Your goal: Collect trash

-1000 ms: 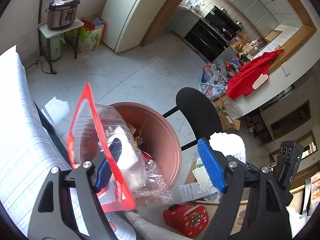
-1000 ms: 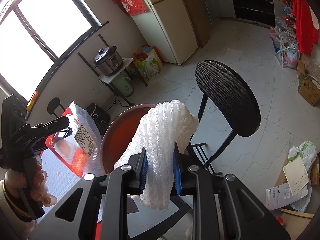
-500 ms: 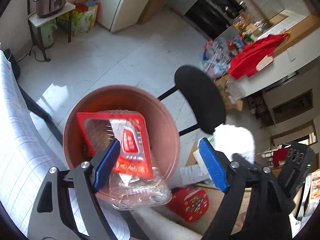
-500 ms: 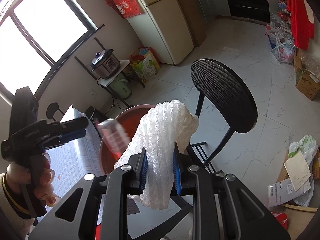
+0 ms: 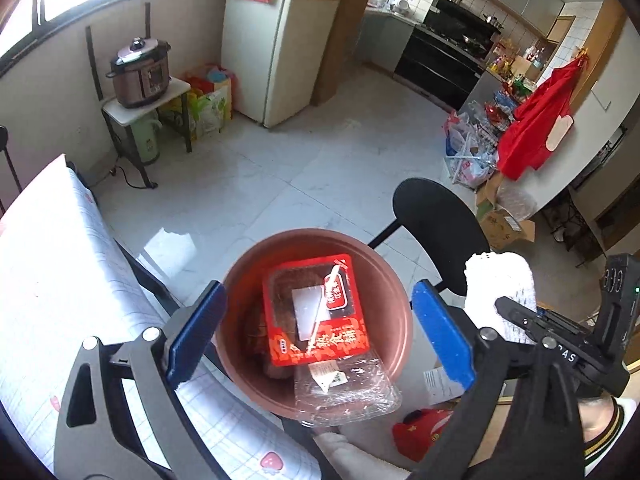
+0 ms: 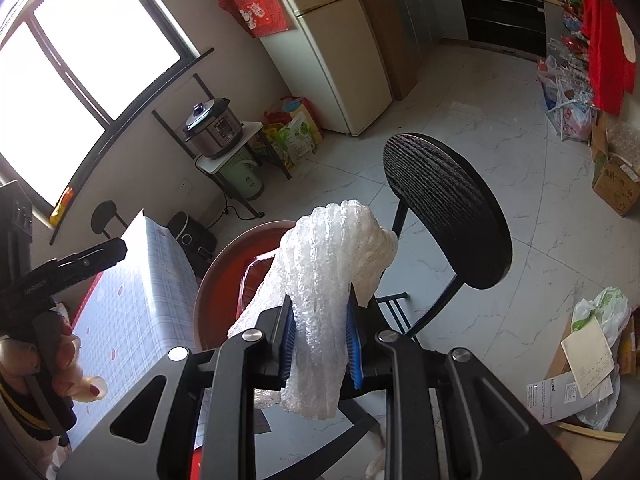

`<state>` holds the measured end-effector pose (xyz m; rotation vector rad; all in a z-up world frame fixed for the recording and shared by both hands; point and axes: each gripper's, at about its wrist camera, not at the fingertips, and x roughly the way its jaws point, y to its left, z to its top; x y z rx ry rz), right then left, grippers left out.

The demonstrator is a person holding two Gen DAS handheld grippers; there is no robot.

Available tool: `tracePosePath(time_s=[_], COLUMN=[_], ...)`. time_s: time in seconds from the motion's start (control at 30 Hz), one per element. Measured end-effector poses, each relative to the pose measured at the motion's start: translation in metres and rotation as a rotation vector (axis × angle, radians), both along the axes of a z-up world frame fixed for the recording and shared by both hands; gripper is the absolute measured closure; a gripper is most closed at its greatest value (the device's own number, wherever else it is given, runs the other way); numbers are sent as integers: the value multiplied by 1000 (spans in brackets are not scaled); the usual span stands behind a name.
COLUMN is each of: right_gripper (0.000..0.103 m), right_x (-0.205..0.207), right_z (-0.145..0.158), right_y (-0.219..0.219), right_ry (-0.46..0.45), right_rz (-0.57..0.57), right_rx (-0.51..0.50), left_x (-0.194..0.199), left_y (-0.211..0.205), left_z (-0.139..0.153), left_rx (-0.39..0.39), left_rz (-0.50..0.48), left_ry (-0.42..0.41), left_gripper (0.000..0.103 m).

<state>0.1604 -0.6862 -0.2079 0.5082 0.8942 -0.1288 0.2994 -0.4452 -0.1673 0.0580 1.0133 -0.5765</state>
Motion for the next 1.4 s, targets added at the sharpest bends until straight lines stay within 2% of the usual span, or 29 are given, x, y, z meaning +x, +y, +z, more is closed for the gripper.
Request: tracePosePath(time_s=[0.23,0.4,0.6,0.63,0.7,0.73,0.77,0.83,0.97,1.17,1.4], right_gripper=[80,77,70,65,46,30,22,14,6,6,6], right_x=[36,61,82,84,88,89,89,89,83,62,24], right_z=[1,-4,-7,-7,-6,-5,-4,0,7,29,71], right_y=[42,76,102,105,110,112,114,117,118,122,137], right_ry=[35,65,78,83,89,89,85,84,92,85,42], right_rz=[155,253,274,273,263,258,253,237,199,157,117], right_rx=[-59,-109,-142,-149,-156,-157,-158,-173,-186,-215,-272], left_x=[-23,-40,-59,-62,-66,-68,-70,-74,-78,-84,-94], left_y=[69,133,192,200,212,217,221,224,224,218,212], left_z=[29,40,46,46,48,47,47,46,48,57,80], left_rx=[-15,-83,-113,-126,-127,-125,-126,-131,-130,-105,-96], left_rz=[142,273,395,407,432,440,445,447,430,370,287], left_ry=[-97,-95,-89,-83,-83,-84,-82,-78,-94,-129,-196], left_gripper=[7,7,7,7,7,7,7,7,7,7,7])
